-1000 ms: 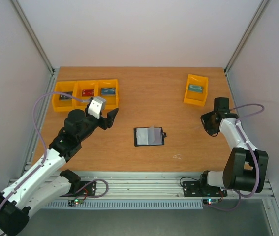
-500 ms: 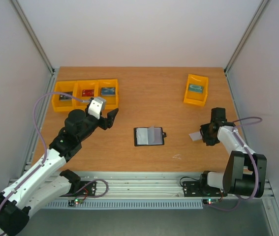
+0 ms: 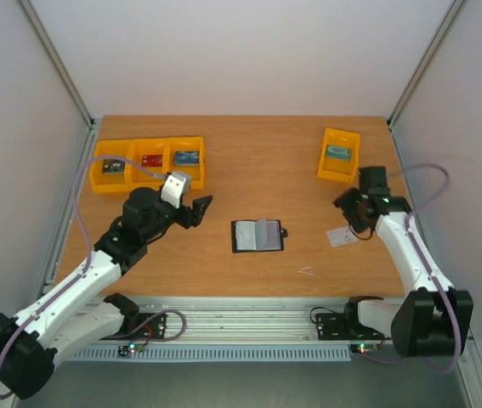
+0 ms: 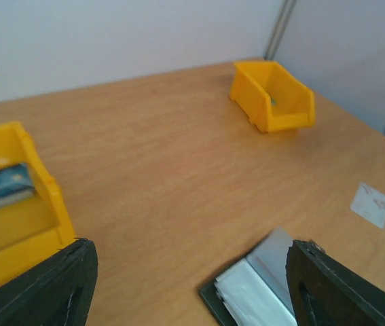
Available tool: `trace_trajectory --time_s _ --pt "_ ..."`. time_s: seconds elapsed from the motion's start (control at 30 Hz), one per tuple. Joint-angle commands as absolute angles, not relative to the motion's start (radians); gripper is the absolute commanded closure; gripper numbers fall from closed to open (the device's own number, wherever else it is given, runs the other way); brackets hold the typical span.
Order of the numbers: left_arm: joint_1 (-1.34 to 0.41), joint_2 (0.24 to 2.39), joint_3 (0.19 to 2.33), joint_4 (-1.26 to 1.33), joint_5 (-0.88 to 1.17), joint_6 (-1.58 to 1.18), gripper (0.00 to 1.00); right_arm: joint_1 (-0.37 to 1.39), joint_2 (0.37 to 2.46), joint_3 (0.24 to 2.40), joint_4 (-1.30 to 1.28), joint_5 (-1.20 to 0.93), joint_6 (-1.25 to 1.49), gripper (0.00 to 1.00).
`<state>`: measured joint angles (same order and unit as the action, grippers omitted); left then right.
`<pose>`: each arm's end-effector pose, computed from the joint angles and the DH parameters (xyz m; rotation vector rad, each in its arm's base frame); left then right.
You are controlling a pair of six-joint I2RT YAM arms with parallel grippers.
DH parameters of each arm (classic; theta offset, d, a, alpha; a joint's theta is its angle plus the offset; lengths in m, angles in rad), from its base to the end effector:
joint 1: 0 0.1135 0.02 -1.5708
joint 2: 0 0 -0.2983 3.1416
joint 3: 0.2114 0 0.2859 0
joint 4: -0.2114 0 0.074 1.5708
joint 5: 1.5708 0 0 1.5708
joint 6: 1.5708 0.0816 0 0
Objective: Take the credit cards out of the card holder
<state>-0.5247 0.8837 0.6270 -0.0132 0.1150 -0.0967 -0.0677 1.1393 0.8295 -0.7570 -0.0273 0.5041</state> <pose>0.2254 -0.1413 0.2898 0.4775 1.8113 -0.5379 0.2545 -0.0150 0.2201 0.7383 2.5445 0.1830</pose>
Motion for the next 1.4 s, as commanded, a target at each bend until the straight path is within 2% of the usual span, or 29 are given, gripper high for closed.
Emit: trace_trajectory --time_s 0.0,0.13,0.4,0.67,0.77,0.87,0.93,1.0,1.13,1.37 --pt "-0.522 0.961 0.618 0.048 0.312 -0.114 0.23 0.18 1.267 0.989 -0.764 -0.085 0.09 0.34" --pt "-0.523 1.043 0.693 -0.033 0.58 0.023 0.23 0.329 1.383 1.065 -0.756 -0.171 -0.001 0.32" --pt "-0.522 1.269 0.785 -0.113 0.355 -0.108 0.23 0.467 1.599 1.172 -0.757 -0.278 -0.086 0.3" --pt "-0.523 1.344 0.705 0.058 0.321 -0.159 0.23 0.544 1.769 1.254 -0.775 -0.322 -0.121 0.3" --pt "-0.527 1.38 0.667 0.098 0.374 -0.108 0.25 0.561 1.808 1.263 -0.767 -0.349 -0.108 0.39" --pt "-0.53 1.423 0.637 0.139 0.393 -0.081 0.27 0.568 1.841 1.268 -0.775 -0.344 -0.083 0.43" --pt "-0.533 1.456 0.619 0.161 0.393 -0.099 0.28 0.57 1.862 1.267 -0.781 -0.345 -0.064 0.5" --pt "-0.539 1.47 0.605 0.187 0.41 -0.117 0.28 0.571 1.874 1.259 -0.774 -0.357 -0.055 0.63" --pt "-0.56 1.467 0.582 0.237 0.451 -0.125 0.28 0.57 1.868 1.262 -0.78 -0.357 -0.062 0.98" --pt "-0.568 1.391 0.554 0.299 0.526 -0.118 0.25 0.571 1.717 1.287 -0.811 -0.357 -0.113 0.99"
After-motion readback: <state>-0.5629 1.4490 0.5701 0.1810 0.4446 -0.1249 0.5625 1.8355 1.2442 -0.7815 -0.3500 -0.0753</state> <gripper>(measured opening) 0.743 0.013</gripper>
